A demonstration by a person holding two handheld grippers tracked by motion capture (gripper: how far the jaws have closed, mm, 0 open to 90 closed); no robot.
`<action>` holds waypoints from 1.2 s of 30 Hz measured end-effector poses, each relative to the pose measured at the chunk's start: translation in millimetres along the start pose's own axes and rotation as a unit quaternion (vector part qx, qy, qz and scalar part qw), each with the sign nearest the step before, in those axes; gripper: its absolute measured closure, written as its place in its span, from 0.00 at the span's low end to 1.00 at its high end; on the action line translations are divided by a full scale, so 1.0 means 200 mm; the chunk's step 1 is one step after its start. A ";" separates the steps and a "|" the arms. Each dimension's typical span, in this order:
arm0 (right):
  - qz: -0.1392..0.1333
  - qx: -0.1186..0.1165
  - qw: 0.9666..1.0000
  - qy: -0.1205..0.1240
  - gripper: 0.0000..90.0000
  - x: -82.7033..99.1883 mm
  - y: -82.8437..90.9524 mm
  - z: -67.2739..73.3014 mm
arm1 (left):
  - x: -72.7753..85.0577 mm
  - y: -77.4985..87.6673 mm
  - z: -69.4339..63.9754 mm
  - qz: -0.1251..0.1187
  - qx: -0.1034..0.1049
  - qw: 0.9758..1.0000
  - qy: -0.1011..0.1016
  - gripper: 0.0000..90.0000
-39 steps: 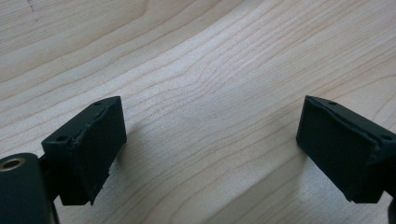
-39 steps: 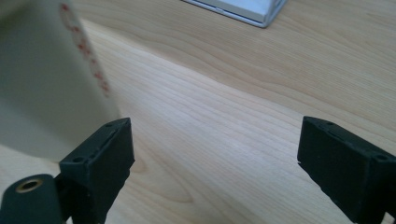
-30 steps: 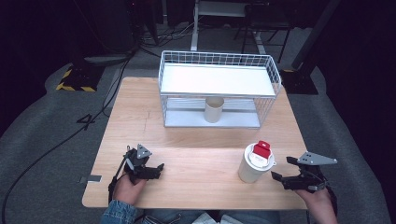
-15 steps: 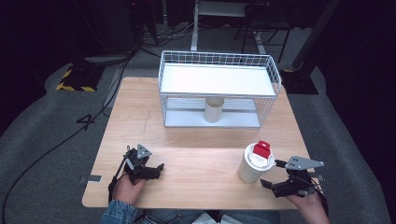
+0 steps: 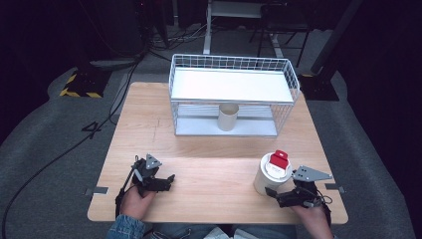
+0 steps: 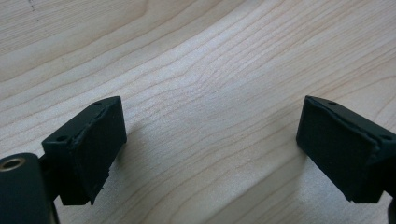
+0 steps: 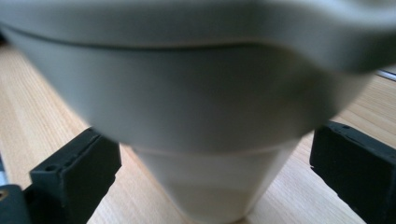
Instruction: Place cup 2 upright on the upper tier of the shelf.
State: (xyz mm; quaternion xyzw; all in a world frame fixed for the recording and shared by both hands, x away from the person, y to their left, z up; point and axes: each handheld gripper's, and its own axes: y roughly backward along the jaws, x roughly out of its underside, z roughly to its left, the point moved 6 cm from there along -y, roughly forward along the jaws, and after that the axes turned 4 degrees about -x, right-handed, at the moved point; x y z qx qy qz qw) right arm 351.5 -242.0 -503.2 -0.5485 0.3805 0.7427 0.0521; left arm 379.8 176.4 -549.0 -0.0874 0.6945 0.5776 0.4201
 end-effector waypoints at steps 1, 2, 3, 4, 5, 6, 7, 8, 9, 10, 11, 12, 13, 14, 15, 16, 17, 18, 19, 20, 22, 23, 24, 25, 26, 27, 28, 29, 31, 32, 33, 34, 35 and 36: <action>-0.002 0.002 1.000 0.001 0.02 0.00 -0.01 0.00 | 0.00 0.00 0.00 0.000 0.000 1.000 0.000 0.10; -0.004 0.002 1.000 0.001 0.02 0.00 -0.02 0.00 | 0.00 0.00 0.00 0.000 0.000 1.000 0.000 0.10; -0.009 0.004 1.000 0.003 0.02 0.00 -0.02 0.00 | 0.00 0.00 0.00 0.000 0.000 1.000 0.000 0.10; -0.013 0.007 1.000 0.006 0.02 0.00 -0.03 0.00 | 0.00 0.00 0.00 0.000 -0.002 1.000 0.002 0.10; -0.020 0.009 1.000 0.008 0.02 0.00 -0.03 0.00 | 0.00 0.00 0.00 0.001 -0.002 1.000 0.003 0.10; -0.024 0.011 1.000 0.010 0.02 -0.01 -0.04 0.00 | 0.00 0.00 0.00 0.000 -0.003 1.000 0.004 0.10; -0.028 0.014 0.999 0.010 0.02 -0.01 -0.04 0.00 | 0.00 0.00 0.00 0.001 -0.003 1.000 0.004 0.10; -0.030 0.015 0.999 0.009 0.02 -0.01 -0.04 0.00 | 0.00 0.00 0.00 0.001 -0.004 1.000 0.005 0.10; -0.036 0.017 0.999 0.011 0.02 -0.01 -0.05 0.00 | 0.00 0.00 0.00 0.001 -0.005 1.000 0.005 0.10; -0.040 0.018 0.999 0.009 0.03 -0.01 -0.05 0.00 | 0.00 0.00 -0.01 0.002 -0.005 1.000 0.006 0.10; -0.041 0.018 0.999 0.009 0.03 -0.01 -0.06 0.00 | 0.00 0.00 -0.01 0.002 -0.005 1.000 0.007 0.10; -0.042 0.019 0.999 0.010 0.03 -0.01 -0.06 0.01 | 0.00 0.00 -0.01 0.002 -0.005 1.000 0.007 0.10; -0.045 0.020 0.999 0.011 0.03 0.00 -0.07 0.01 | 0.00 0.00 -0.01 0.001 -0.005 1.000 0.007 0.10; -0.045 0.020 0.999 0.011 0.03 0.00 -0.07 0.01 | 0.00 0.00 -0.01 0.001 -0.005 1.000 0.007 0.10; -0.048 0.024 0.998 0.012 0.04 0.00 -0.07 0.01 | 0.01 0.01 -0.01 0.002 -0.006 1.000 0.009 0.10; -0.053 0.025 0.998 0.014 0.04 -0.01 -0.07 0.01 | 0.01 0.01 -0.01 0.000 -0.008 1.000 0.009 0.10; -0.056 0.025 0.998 0.015 0.04 0.00 -0.07 0.01 | 0.01 0.01 -0.01 0.001 -0.009 1.000 0.009 0.10; -0.056 0.025 0.998 0.015 0.04 0.00 -0.07 0.01 | 0.01 0.01 -0.01 0.001 -0.009 1.000 0.009 0.10; -0.058 0.024 0.998 0.016 0.04 0.00 -0.07 0.01 | 0.01 0.01 -0.01 0.002 -0.010 1.000 0.008 0.10; -0.068 0.024 0.997 0.019 0.07 -0.01 -0.08 0.02 | 0.01 0.01 -0.02 0.001 -0.009 1.000 0.013 0.10; -0.074 0.028 0.996 0.030 0.10 -0.02 -0.08 0.03 | 0.01 0.01 -0.02 0.002 -0.009 1.000 0.008 0.10; -0.075 0.033 0.996 0.035 0.11 -0.02 -0.08 0.03 | 0.01 0.01 -0.02 0.002 -0.009 1.000 0.008 0.10; -0.075 0.036 0.996 0.037 0.14 -0.02 -0.08 0.03 | 0.01 0.01 -0.02 0.002 -0.009 1.000 0.009 0.10; -0.075 0.039 0.996 0.038 0.15 -0.02 -0.08 0.03 | 0.01 0.01 -0.02 0.002 -0.009 1.000 0.008 0.10; -0.077 0.037 0.996 0.038 0.15 -0.02 -0.08 0.02 | 0.01 0.01 -0.02 0.002 -0.009 1.000 0.009 0.10; -0.076 0.036 0.996 0.038 0.15 -0.02 -0.08 0.02 | 0.01 0.01 -0.02 0.002 -0.009 1.000 0.008 0.10; -0.075 0.037 0.996 0.038 0.15 -0.02 -0.08 0.03 | 0.01 0.01 -0.01 0.002 -0.010 1.000 0.008 0.10; -0.073 0.038 0.996 0.038 0.15 -0.02 -0.08 0.03 | 0.01 0.01 -0.02 0.002 -0.009 1.000 0.009 0.10; -0.073 0.038 0.996 0.038 0.15 -0.02 -0.08 0.03 | 0.01 0.01 -0.02 0.002 -0.009 1.000 0.009 0.10; -0.073 0.037 0.996 0.037 0.15 -0.02 -0.08 0.03 | 0.01 0.01 -0.02 0.002 -0.009 1.000 0.009 0.10; -0.073 0.037 0.996 0.037 0.15 -0.02 -0.08 0.03 | 0.01 0.01 -0.02 0.002 -0.009 1.000 0.009 0.10; -0.074 0.037 0.996 0.035 0.15 -0.02 -0.08 0.03 | 0.01 0.01 -0.02 0.002 -0.009 1.000 0.009 0.10; -0.074 0.037 0.996 0.035 0.15 -0.02 -0.08 0.03 | 0.01 0.01 -0.02 0.002 -0.009 1.000 0.009 0.10; -0.074 0.037 0.996 0.035 0.15 -0.02 -0.08 0.03 | 0.01 0.01 -0.02 0.002 -0.009 1.000 0.009 0.10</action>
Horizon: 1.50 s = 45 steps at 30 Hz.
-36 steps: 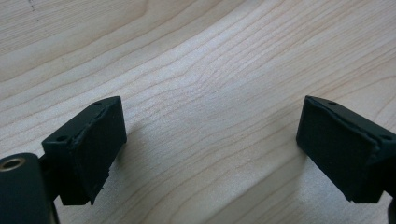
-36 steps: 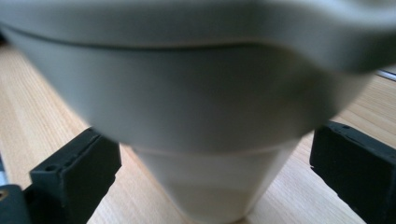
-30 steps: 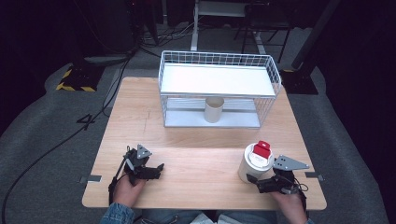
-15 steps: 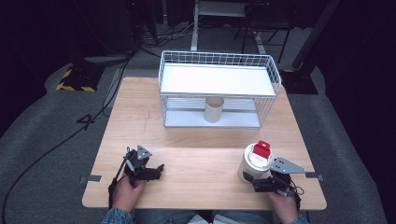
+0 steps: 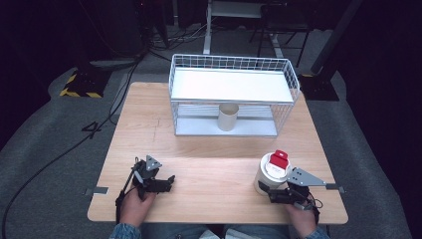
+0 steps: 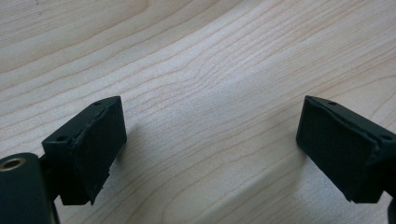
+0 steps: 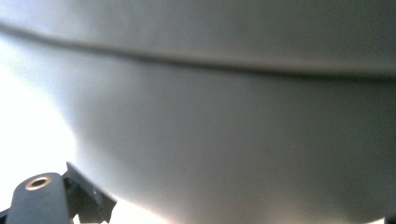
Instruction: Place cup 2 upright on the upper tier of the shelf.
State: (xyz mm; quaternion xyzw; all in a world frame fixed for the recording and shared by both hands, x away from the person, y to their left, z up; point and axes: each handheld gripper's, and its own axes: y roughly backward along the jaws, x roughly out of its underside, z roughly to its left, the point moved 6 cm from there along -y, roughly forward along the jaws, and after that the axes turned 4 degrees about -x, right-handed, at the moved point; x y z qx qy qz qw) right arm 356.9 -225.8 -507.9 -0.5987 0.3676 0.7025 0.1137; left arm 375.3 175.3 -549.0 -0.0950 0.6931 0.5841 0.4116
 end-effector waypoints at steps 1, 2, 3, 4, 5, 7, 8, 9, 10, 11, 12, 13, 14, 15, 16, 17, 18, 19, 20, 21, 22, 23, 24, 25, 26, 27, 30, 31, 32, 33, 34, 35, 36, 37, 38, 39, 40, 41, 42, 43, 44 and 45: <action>0.000 0.000 1.000 0.000 0.15 0.00 0.00 0.00 | 0.00 0.00 0.00 0.000 0.000 1.000 0.000 0.10; 0.000 0.000 1.000 0.000 0.15 0.00 0.00 0.00 | 0.00 0.00 0.00 0.000 0.000 1.000 0.000 0.10; 0.001 0.000 1.000 0.000 0.16 0.00 0.00 0.00 | 0.00 0.00 0.00 -0.001 0.001 1.000 0.002 0.10; 0.003 0.001 1.000 0.000 0.16 0.00 0.00 0.00 | 0.00 0.00 0.00 -0.001 0.000 1.000 -0.001 0.10; 0.003 0.001 1.000 -0.001 0.16 0.00 0.00 0.00 | 0.00 0.00 0.00 -0.001 0.001 1.000 0.001 0.10; 0.004 0.001 1.000 0.000 0.16 0.00 0.00 0.00 | 0.00 0.00 0.00 -0.001 0.001 1.000 -0.001 0.10; 0.004 0.000 1.000 -0.001 0.16 0.00 0.00 0.00 | 0.00 0.00 0.00 -0.001 0.000 1.000 -0.001 0.10; 0.004 0.000 1.000 -0.001 0.16 0.00 0.00 0.00 | 0.00 0.00 0.00 -0.001 0.000 1.000 -0.001 0.10; 0.003 0.000 1.000 -0.001 0.16 0.00 0.00 0.00 | 0.00 0.00 0.00 -0.001 0.000 1.000 -0.001 0.10; 0.002 0.000 1.000 -0.004 0.16 0.00 0.00 0.00 | 0.00 0.00 0.00 -0.001 0.001 1.000 -0.001 0.10; 0.001 -0.001 1.000 -0.003 0.16 0.00 0.00 0.00 | 0.00 0.00 0.00 -0.001 0.002 1.000 -0.001 0.10; 0.002 -0.002 1.000 -0.004 0.16 0.00 0.00 0.00 | 0.00 0.00 0.00 -0.001 0.001 1.000 -0.002 0.10; 0.002 -0.002 1.000 -0.004 0.16 0.00 0.00 0.00 | 0.00 0.00 0.00 -0.002 0.002 1.000 -0.003 0.10; 0.002 -0.001 1.000 -0.004 0.16 0.00 0.00 0.00 | 0.00 0.00 0.00 -0.002 0.002 1.000 -0.003 0.10; 0.003 -0.001 1.000 -0.004 0.16 0.00 0.00 0.00 | 0.00 0.00 0.00 -0.001 0.002 1.000 -0.004 0.10; 0.003 -0.001 1.000 -0.001 0.16 -0.01 0.00 0.00 | 0.00 0.00 0.00 -0.001 0.002 1.000 -0.004 0.10; 0.004 -0.001 1.000 0.000 0.16 -0.01 0.00 0.00 | 0.00 0.00 0.00 -0.002 0.003 1.000 -0.005 0.10; 0.003 -0.002 1.000 0.000 0.16 -0.01 0.00 0.00 | 0.00 0.00 0.00 -0.002 0.003 1.000 -0.005 0.10; 0.004 -0.003 1.000 0.000 0.16 -0.01 0.00 0.00 | 0.00 0.00 0.00 -0.001 0.003 1.000 -0.004 0.10; 0.003 -0.005 1.000 -0.003 0.16 -0.01 0.00 0.00 | 0.00 0.00 0.00 -0.001 0.003 1.000 -0.005 0.10; 0.002 -0.007 1.000 -0.006 0.16 -0.01 0.00 -0.01 | 0.00 0.00 0.00 0.000 0.004 1.000 -0.005 0.10; 0.002 -0.009 1.000 -0.009 0.16 -0.01 0.00 0.00 | 0.00 0.00 0.00 0.000 0.004 1.000 -0.006 0.10; 0.003 -0.010 1.000 -0.011 0.16 -0.01 0.00 0.00 | 0.00 0.00 0.00 0.000 0.004 1.000 -0.006 0.10; 0.003 -0.010 1.000 -0.009 0.16 -0.02 0.00 -0.01 | 0.00 0.00 0.00 0.000 0.005 1.000 -0.006 0.10; 0.005 -0.009 1.000 -0.008 0.16 -0.02 0.00 -0.01 | 0.00 0.00 0.00 0.000 0.005 1.000 -0.006 0.10; 0.005 -0.009 1.000 -0.007 0.16 -0.02 0.00 -0.01 | 0.00 0.00 0.00 0.000 0.005 1.000 -0.006 0.10; 0.004 -0.010 1.000 -0.006 0.16 -0.03 0.00 0.00 | 0.00 0.00 0.00 0.000 0.005 1.000 -0.006 0.10; 0.003 -0.011 1.000 -0.004 0.16 -0.03 0.00 0.00 | 0.00 0.00 0.00 0.000 0.005 1.000 -0.006 0.10; 0.002 -0.012 1.000 -0.003 0.16 -0.04 0.00 0.00 | 0.00 0.00 0.00 0.000 0.005 1.000 -0.006 0.10; -0.001 -0.011 1.000 -0.001 0.16 -0.04 0.00 0.00 | 0.00 0.00 0.00 0.000 0.005 1.000 -0.006 0.10; -0.002 -0.010 1.000 0.003 0.16 -0.05 0.01 0.00 | 0.00 0.00 0.00 0.000 0.005 1.000 -0.006 0.10; -0.005 -0.011 1.000 0.003 0.16 -0.05 0.01 0.00 | 0.00 0.00 0.00 0.000 0.005 1.000 -0.006 0.10; -0.006 -0.011 1.000 0.003 0.16 -0.06 0.01 0.00 | 0.00 0.00 0.00 0.000 0.005 1.000 -0.006 0.10; -0.009 -0.010 1.000 0.004 0.16 -0.07 0.02 0.00 | 0.00 0.00 0.00 0.000 0.005 1.000 -0.006 0.10; -0.012 -0.009 1.000 0.004 0.16 -0.08 0.02 0.00 | 0.00 0.00 0.00 0.000 0.005 1.000 -0.006 0.10; -0.013 -0.010 1.000 0.003 0.16 -0.08 0.02 0.00 | 0.00 0.00 0.00 0.000 0.005 1.000 -0.006 0.10; -0.014 -0.010 1.000 0.003 0.16 -0.09 0.03 0.00 | 0.00 0.00 0.00 0.000 0.005 1.000 -0.006 0.10; -0.015 -0.009 1.000 0.003 0.16 -0.10 0.03 0.00 | 0.00 0.00 0.00 0.000 0.005 1.000 -0.006 0.10; -0.017 -0.009 1.000 0.003 0.16 -0.11 0.03 -0.01 | 0.00 0.00 0.00 0.000 0.005 1.000 -0.006 0.10; -0.018 -0.009 1.000 0.003 0.16 -0.12 0.04 -0.01 | 0.00 0.00 0.00 0.000 0.005 1.000 -0.006 0.10; -0.018 -0.008 1.000 0.003 0.16 -0.12 0.04 -0.01 | 0.00 0.00 0.00 0.000 0.005 1.000 -0.006 0.10; -0.019 -0.009 1.000 0.003 0.16 -0.14 0.05 -0.02 | 0.00 0.00 -0.01 -0.001 0.005 1.000 -0.002 0.10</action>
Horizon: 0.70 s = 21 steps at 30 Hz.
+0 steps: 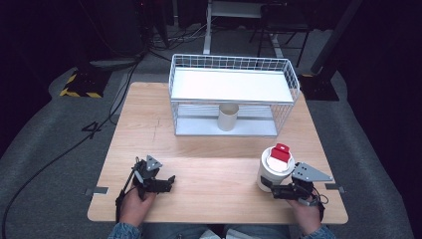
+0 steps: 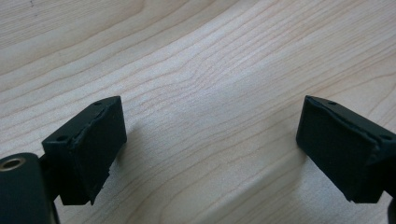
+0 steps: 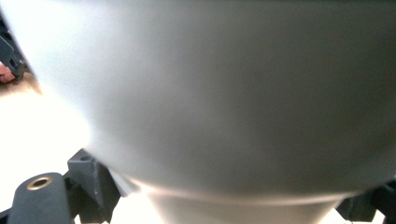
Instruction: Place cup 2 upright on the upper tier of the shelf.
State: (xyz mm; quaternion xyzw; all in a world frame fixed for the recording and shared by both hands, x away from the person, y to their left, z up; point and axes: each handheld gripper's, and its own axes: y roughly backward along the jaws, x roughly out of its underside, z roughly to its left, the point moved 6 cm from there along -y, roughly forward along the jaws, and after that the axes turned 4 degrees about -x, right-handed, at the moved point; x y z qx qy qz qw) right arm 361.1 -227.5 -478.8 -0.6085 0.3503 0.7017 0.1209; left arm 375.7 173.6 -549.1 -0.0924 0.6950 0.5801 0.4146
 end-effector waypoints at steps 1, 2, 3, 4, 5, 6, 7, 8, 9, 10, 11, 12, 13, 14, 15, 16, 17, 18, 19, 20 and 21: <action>0.002 0.002 1.000 0.001 0.16 -0.01 0.01 -0.01 | 0.00 0.00 0.00 0.001 -0.002 1.000 -0.002 0.10; 0.000 0.001 1.000 0.002 0.16 -0.02 0.01 -0.01 | -0.01 0.00 0.00 0.000 -0.002 1.000 -0.002 0.10; 0.001 0.003 1.000 0.005 0.16 -0.04 0.01 -0.01 | -0.01 -0.01 0.00 -0.001 -0.001 1.000 -0.002 0.10; 0.000 0.003 1.000 0.005 0.16 -0.05 0.02 -0.02 | -0.01 -0.01 0.00 0.000 -0.001 1.000 -0.002 0.10; -0.001 0.004 1.000 0.006 0.16 -0.06 0.02 -0.02 | -0.01 -0.01 0.00 0.001 0.000 1.000 -0.001 0.10; -0.003 0.004 1.000 0.006 0.16 -0.08 0.03 -0.02 | -0.01 -0.01 0.00 0.001 0.000 1.000 -0.003 0.10; -0.004 0.006 1.000 0.009 0.16 -0.10 0.03 -0.03 | -0.01 -0.01 0.00 0.002 0.001 1.000 -0.002 0.10; -0.005 0.006 1.000 0.009 0.16 -0.12 0.04 -0.03 | -0.01 -0.01 0.00 0.001 0.000 1.000 -0.002 0.10; -0.008 0.005 1.000 0.008 0.16 -0.14 0.04 -0.04 | -0.02 -0.01 0.00 0.001 0.000 1.000 -0.004 0.10; -0.008 0.006 1.000 0.007 0.16 -0.16 0.05 -0.04 | -0.02 -0.01 0.00 0.000 -0.001 1.000 -0.004 0.10; -0.011 0.005 1.000 0.006 0.16 -0.17 0.05 -0.05 | -0.02 -0.01 0.00 0.000 -0.001 1.000 -0.004 0.10; -0.012 0.005 1.000 0.006 0.16 -0.19 0.05 -0.05 | -0.02 -0.02 0.00 0.000 -0.001 1.000 -0.003 0.10; -0.012 0.006 1.000 0.009 0.16 -0.21 0.05 -0.06 | -0.02 -0.02 -0.01 0.000 0.000 1.000 -0.002 0.10; -0.015 0.008 1.000 0.013 0.16 -0.23 0.06 -0.06 | -0.02 -0.02 -0.01 -0.001 0.000 1.000 -0.002 0.10; -0.015 0.010 1.000 0.016 0.16 -0.25 0.06 -0.06 | -0.02 -0.02 -0.01 -0.001 0.000 1.000 -0.002 0.10; -0.016 0.011 1.000 0.019 0.16 -0.26 0.06 -0.07 | -0.02 -0.02 -0.01 0.001 0.001 1.000 -0.003 0.10; -0.017 0.012 1.000 0.022 0.16 -0.28 0.06 -0.07 | -0.02 -0.02 -0.01 -0.001 -0.001 1.000 -0.002 0.10; -0.018 0.012 0.999 0.024 0.16 -0.30 0.06 -0.07 | -0.03 -0.02 -0.01 -0.001 -0.003 1.000 0.001 0.10; -0.019 0.011 0.999 0.023 0.16 -0.31 0.06 -0.08 | -0.03 -0.02 -0.01 0.000 -0.004 1.000 0.001 0.10; -0.019 0.010 1.000 0.020 0.16 -0.33 0.06 -0.08 | -0.03 -0.02 -0.01 0.002 -0.003 1.000 0.001 0.10; -0.019 0.008 1.000 0.019 0.16 -0.34 0.06 -0.09 | -0.03 -0.02 -0.01 0.002 -0.003 1.000 0.001 0.10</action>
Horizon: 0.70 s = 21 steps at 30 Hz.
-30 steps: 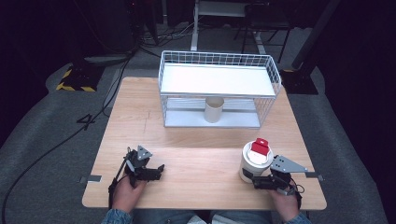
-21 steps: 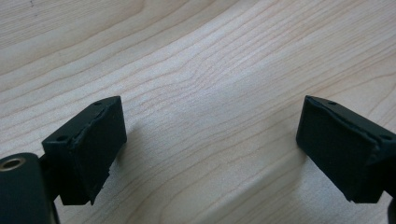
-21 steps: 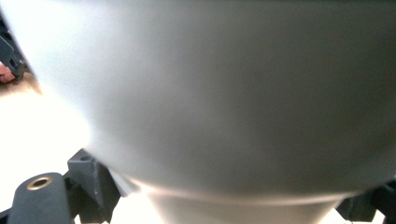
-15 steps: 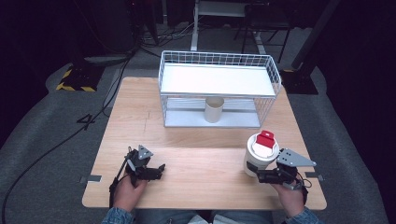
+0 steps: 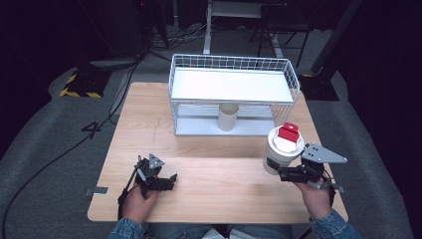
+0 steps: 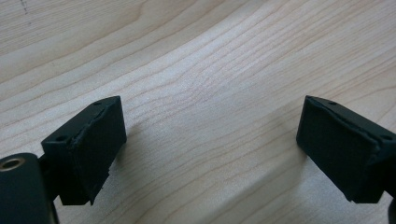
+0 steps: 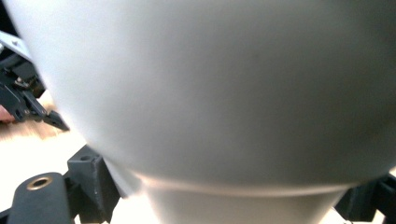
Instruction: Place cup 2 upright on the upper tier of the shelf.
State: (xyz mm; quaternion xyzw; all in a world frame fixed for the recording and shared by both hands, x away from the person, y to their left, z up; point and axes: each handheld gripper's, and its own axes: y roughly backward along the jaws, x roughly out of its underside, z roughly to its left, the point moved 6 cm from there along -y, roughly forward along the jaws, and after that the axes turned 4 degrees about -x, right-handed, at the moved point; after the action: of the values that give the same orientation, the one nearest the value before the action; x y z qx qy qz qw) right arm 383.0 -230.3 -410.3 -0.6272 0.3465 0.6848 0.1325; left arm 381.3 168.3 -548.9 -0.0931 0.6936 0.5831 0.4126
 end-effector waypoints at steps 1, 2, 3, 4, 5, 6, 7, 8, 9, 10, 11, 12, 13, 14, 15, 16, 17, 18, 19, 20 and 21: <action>0.001 0.000 1.000 0.001 0.16 -0.02 0.00 -0.01 | 0.00 0.00 0.00 0.000 0.000 1.000 0.000 0.10; 0.001 0.001 1.000 0.003 0.16 -0.03 0.00 -0.01 | 0.00 0.00 0.00 0.000 0.000 1.000 0.000 0.10; 0.001 0.002 1.000 0.004 0.16 -0.05 0.00 -0.02 | 0.00 0.00 0.00 0.000 0.000 1.000 -0.001 0.10; 0.001 0.002 1.000 0.006 0.16 -0.07 0.00 -0.03 | 0.00 0.00 0.00 0.000 0.000 1.000 0.000 0.10; -0.001 0.002 1.000 0.006 0.16 -0.09 0.00 -0.03 | 0.00 0.00 0.00 0.000 0.000 1.000 0.000 0.10; -0.002 0.002 1.000 0.007 0.16 -0.11 0.00 -0.04 | 0.00 0.00 0.00 0.000 0.000 1.000 -0.001 0.10; -0.003 0.002 1.000 0.008 0.16 -0.13 0.00 -0.04 | 0.00 0.00 0.00 0.000 0.000 1.000 0.000 0.10; -0.006 0.004 1.000 0.009 0.16 -0.15 0.00 -0.05 | 0.00 0.00 0.00 0.000 0.000 1.000 -0.001 0.10; -0.008 0.004 1.000 0.011 0.16 -0.17 0.00 -0.06 | 0.00 0.00 0.00 -0.001 -0.001 1.000 0.000 0.10; -0.010 0.006 1.000 0.016 0.16 -0.20 0.00 -0.06 | 0.00 0.00 0.00 0.000 0.000 1.000 0.000 0.10; -0.010 0.007 1.000 0.018 0.16 -0.22 -0.01 -0.06 | 0.00 0.00 0.00 0.000 0.000 1.000 0.000 0.10; -0.009 0.008 1.000 0.023 0.16 -0.24 -0.01 -0.07 | 0.00 0.00 0.00 0.000 0.000 1.000 0.000 0.10; -0.009 0.009 1.000 0.025 0.16 -0.26 -0.02 -0.07 | 0.00 0.00 0.00 -0.001 -0.001 1.000 0.000 0.10; -0.009 0.010 1.000 0.028 0.16 -0.28 -0.03 -0.08 | 0.00 0.00 0.00 -0.001 -0.001 1.000 0.000 0.10; -0.009 0.010 0.999 0.030 0.16 -0.29 -0.04 -0.08 | 0.00 0.00 0.00 0.000 0.000 1.000 0.000 0.10; -0.011 0.010 0.999 0.030 0.16 -0.31 -0.04 -0.08 | 0.00 0.00 0.00 0.000 0.000 1.000 0.000 0.10; -0.012 0.010 0.999 0.031 0.16 -0.33 -0.05 -0.08 | 0.00 0.00 0.00 0.000 0.000 1.000 0.000 0.10; -0.015 0.010 0.999 0.031 0.16 -0.35 -0.06 -0.09 | 0.00 0.00 0.00 0.000 0.000 1.000 0.000 0.10; -0.016 0.009 0.999 0.030 0.16 -0.37 -0.06 -0.09 | 0.00 0.00 0.00 0.000 0.000 1.000 0.000 0.10; -0.018 0.008 0.999 0.030 0.16 -0.38 -0.07 -0.10 | 0.00 0.00 0.00 0.000 0.000 1.000 0.000 0.10; -0.021 0.008 0.999 0.026 0.16 -0.40 -0.07 -0.10 | 0.00 0.00 0.00 -0.001 -0.001 1.000 0.000 0.10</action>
State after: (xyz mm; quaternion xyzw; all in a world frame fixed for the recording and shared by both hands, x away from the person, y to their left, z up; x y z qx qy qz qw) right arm 422.0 -212.2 -338.3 -0.6506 0.3421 0.6627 0.1429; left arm 381.8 167.9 -548.9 -0.0946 0.6930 0.5832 0.4132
